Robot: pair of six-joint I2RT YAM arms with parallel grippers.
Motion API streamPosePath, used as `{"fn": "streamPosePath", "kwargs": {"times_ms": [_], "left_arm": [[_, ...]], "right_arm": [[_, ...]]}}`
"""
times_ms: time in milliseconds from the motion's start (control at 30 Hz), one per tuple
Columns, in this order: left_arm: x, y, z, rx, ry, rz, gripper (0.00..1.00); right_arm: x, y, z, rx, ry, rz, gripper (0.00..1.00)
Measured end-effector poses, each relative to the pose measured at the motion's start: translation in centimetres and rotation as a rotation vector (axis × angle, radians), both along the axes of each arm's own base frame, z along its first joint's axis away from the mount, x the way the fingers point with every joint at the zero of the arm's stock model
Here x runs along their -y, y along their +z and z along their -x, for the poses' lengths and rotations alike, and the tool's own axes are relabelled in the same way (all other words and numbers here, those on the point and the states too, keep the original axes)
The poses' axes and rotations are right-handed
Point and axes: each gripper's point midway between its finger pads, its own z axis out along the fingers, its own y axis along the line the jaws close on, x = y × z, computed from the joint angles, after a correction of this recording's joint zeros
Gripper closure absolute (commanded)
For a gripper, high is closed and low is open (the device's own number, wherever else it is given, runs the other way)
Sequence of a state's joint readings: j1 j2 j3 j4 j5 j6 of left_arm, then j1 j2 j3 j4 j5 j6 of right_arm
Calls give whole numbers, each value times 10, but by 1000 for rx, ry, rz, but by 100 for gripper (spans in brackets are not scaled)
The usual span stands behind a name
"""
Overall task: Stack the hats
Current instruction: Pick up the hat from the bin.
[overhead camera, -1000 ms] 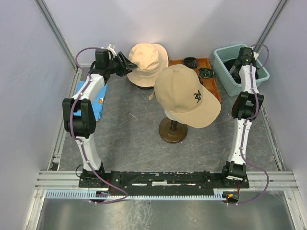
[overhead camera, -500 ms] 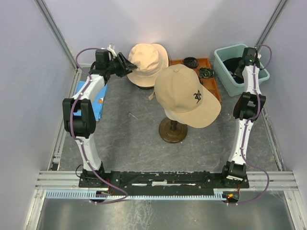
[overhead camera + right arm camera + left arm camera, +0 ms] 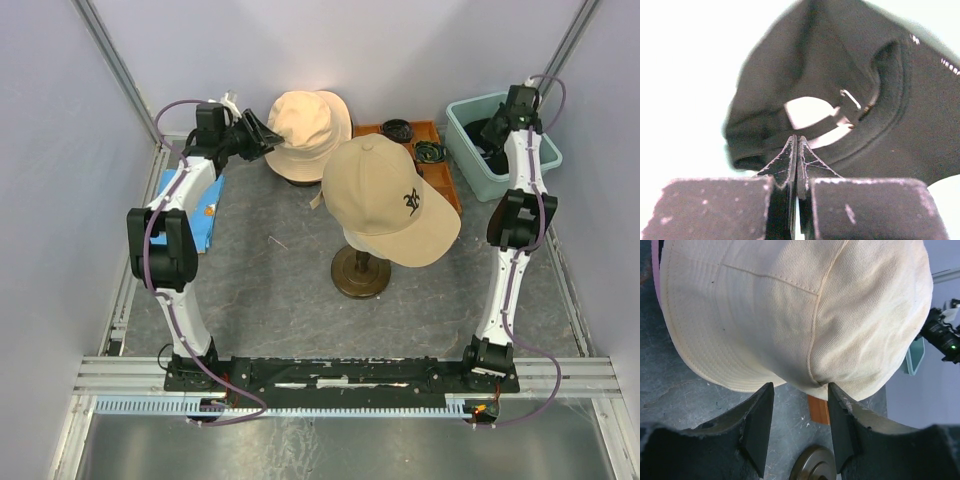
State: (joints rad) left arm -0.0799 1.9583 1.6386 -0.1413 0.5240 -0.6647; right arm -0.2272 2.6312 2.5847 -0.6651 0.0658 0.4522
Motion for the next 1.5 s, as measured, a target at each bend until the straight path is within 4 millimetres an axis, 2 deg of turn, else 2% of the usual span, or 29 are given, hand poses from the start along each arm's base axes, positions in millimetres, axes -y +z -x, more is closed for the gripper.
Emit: {"fn": "streamPosePath", "kwargs": {"times_ms": [67,100,133,167,333,400,433,467,500,633,800,1000,1067,1233,1300,1500], "left_arm": [[-1,2,0,3,1,0,46],[-1,3,0,5,3,0,46],[-2,3,0,6,3,0,46],[-2,4,1,7,4,0,46],[-8,13,4,21,14,1,46],[-10,18,8,29,17,1,46],[-10,21,9,34,18,2,46],[-11,22,11,37,18,2,46],[-11,24,12,39,18,2,46],[-12,17,15,30,18,2,46],[-12,0,22,-12,18,-4,46],[-14,-3,22,-18,25,-15,46],[-15,-3,22,-27,33,-20,46],[-17,6,19,-21,47,-27,46],[-19,12,16,-9,57,-31,46],[-21,29,9,20,71,-36,46]], "right_arm": [[-6,27,-5,60,9,-8,100],[-9,50,-8,107,13,-9,100],[-11,57,-8,121,16,-7,100],[-12,74,-9,153,17,-6,100],[-11,151,-4,297,14,18,98],[-9,170,-1,327,13,35,46],[-7,174,1,332,9,46,30],[-4,177,2,332,4,60,17],[-3,177,3,328,1,72,11],[5,160,9,261,1,130,7],[15,127,8,189,-24,155,6],[23,64,-2,96,-48,155,6],[25,38,-6,63,-53,151,6],[31,-18,-6,-12,-74,134,6],[33,-28,-6,-23,-83,132,6],[39,-24,-11,8,-123,128,3]]}}
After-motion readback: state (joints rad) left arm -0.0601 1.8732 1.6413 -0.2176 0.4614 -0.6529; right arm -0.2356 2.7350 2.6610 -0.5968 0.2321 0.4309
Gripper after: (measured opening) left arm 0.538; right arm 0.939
